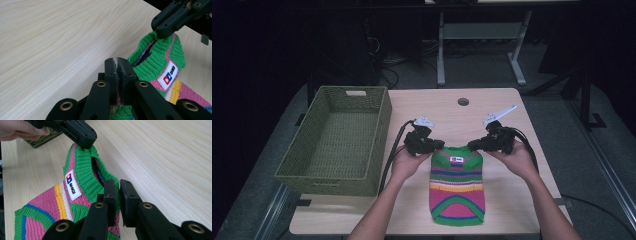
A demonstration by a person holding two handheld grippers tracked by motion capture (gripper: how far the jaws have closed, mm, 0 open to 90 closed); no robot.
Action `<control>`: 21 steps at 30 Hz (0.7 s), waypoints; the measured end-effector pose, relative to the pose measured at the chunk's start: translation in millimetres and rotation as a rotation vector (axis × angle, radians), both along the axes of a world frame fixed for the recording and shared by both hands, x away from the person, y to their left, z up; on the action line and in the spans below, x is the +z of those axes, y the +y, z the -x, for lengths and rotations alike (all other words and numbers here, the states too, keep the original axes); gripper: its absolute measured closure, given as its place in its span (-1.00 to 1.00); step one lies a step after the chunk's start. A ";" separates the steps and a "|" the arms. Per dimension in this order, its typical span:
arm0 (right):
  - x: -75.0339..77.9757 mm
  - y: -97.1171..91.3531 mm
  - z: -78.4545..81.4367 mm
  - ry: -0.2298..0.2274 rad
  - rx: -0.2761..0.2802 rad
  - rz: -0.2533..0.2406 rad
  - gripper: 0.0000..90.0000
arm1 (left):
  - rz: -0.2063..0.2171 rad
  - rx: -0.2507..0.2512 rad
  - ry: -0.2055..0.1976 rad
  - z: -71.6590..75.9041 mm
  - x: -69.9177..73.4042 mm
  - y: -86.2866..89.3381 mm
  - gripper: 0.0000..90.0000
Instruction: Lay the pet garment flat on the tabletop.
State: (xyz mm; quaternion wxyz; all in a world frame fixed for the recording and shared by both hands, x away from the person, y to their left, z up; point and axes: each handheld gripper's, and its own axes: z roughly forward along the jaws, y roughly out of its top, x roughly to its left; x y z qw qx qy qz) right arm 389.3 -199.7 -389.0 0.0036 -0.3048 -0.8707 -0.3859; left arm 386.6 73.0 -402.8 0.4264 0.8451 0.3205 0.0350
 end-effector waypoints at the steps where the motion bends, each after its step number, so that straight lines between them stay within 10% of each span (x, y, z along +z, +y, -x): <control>1: -1.0 0.2 -0.9 0.005 -0.004 0.002 0.85 | 0.003 0.006 0.001 -0.9 -1.4 -1.1 0.93; 21: -32.1 -4.9 -29.6 0.086 -0.073 0.005 0.86 | -0.027 0.058 0.042 -25.1 -22.9 -11.7 0.92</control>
